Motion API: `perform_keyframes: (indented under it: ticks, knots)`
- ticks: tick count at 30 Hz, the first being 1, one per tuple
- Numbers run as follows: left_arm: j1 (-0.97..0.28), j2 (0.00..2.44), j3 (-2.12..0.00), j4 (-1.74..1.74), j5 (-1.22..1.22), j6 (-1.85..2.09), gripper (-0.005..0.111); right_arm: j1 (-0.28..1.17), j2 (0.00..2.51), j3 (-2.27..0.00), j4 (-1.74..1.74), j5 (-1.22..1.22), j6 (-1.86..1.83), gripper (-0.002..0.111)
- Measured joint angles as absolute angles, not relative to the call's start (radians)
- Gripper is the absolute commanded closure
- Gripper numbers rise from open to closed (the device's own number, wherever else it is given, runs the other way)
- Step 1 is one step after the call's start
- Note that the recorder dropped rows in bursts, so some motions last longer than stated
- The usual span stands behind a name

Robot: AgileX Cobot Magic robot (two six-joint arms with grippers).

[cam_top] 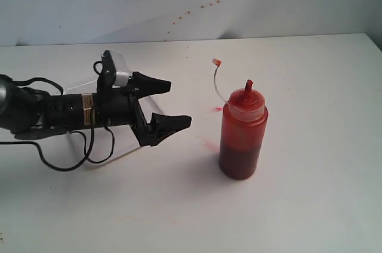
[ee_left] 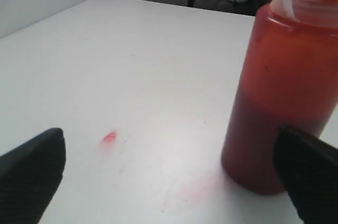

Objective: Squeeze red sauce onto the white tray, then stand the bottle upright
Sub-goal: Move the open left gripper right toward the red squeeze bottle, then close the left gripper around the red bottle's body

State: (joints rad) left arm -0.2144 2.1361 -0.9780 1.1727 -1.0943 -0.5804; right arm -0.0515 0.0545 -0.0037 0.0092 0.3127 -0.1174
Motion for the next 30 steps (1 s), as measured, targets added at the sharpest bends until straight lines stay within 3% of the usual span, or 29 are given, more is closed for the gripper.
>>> perform_keyframes:
  ticks: [12,24,30]
  knots:
    - [-0.224,2.32,-1.142,1.447,-1.134,-0.699,0.002,-0.051,0.055,-0.004,0.009,0.313,-0.117,0.108]
    - [-0.39,2.381,-1.257,1.506,-1.055,-0.677,0.002,-0.051,0.055,-0.004,0.009,0.313,-0.117,0.108]
    - [-0.414,2.403,-1.304,1.502,-1.04,-0.662,0.002,-0.051,0.055,-0.004,0.009,0.313,-0.117,0.108]
